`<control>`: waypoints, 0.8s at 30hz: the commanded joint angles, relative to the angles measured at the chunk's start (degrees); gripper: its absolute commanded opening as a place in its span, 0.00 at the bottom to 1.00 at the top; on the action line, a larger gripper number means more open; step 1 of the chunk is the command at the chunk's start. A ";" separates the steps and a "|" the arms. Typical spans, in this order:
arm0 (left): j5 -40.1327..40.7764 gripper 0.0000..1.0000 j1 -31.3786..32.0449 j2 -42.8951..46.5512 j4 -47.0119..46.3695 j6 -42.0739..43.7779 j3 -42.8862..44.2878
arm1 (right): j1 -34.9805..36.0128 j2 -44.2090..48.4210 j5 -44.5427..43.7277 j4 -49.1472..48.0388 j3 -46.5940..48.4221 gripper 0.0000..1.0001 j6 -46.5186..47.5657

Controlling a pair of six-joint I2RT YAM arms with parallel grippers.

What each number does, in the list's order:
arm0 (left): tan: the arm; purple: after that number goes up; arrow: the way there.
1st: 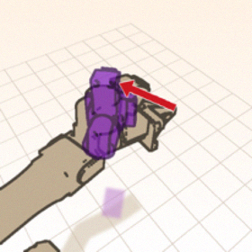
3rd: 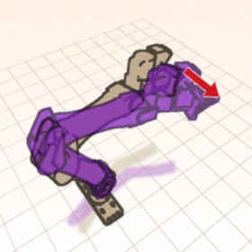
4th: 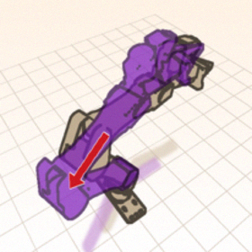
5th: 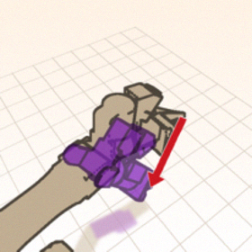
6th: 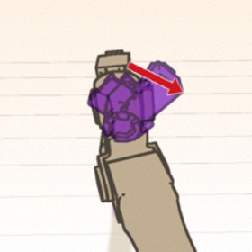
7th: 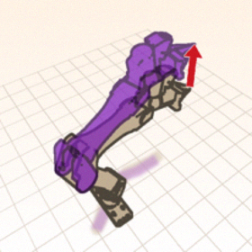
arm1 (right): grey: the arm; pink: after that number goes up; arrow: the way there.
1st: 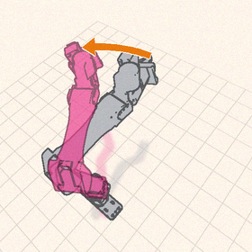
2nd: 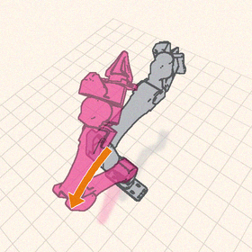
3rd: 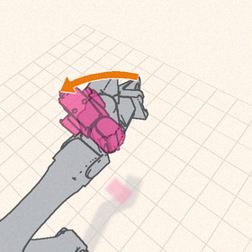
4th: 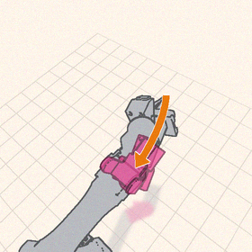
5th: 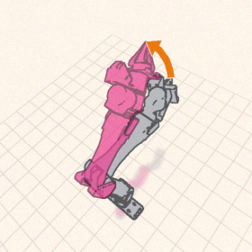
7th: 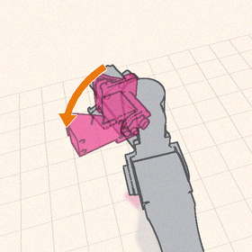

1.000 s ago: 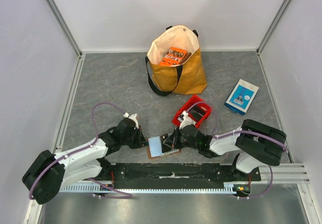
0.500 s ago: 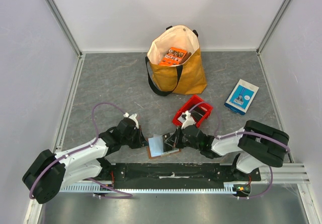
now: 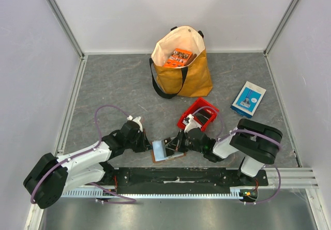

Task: Put the credit cards into the card holder
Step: Insert the credit card into the card holder.

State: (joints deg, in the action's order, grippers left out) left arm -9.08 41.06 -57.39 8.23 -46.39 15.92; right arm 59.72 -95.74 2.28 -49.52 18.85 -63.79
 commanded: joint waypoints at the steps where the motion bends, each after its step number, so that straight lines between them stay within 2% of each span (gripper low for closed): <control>1: 1.26 0.02 0.16 -1.85 -0.14 1.66 -0.10 | 1.97 -3.48 2.81 1.52 -0.58 0.01 -2.74; 4: 1.17 0.02 0.16 -2.29 -0.41 1.65 -0.02 | 3.55 -4.45 2.03 4.42 1.45 0.05 -3.62; 7: 1.17 0.02 0.16 -2.20 -0.23 1.57 0.07 | 3.73 -2.79 0.36 8.72 2.33 0.19 -2.66; 10: 1.43 0.02 0.16 -1.16 0.21 1.39 -0.10 | 3.82 2.91 -4.63 18.11 3.29 0.29 0.32; 14: 1.70 0.02 0.16 -0.53 0.82 1.48 -0.28 | 3.82 11.44 -11.93 31.73 5.23 0.56 3.84; 16: 1.79 0.02 0.16 -0.45 1.00 1.57 -0.28 | 3.82 14.61 -14.66 35.52 5.84 0.64 5.16; 19: 1.35 0.02 0.16 -0.80 0.39 1.57 -0.37 | 3.82 16.12 -15.12 38.61 7.25 0.67 6.83; 24: 0.73 0.02 0.16 -1.59 -0.32 2.01 0.16 | 3.82 10.59 -10.12 35.55 8.83 0.66 7.45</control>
State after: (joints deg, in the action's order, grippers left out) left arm -9.17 41.12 -58.11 7.53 -46.39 16.16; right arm 63.57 -80.64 -8.47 -18.76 26.02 -58.92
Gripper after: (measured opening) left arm 0.019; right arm 0.666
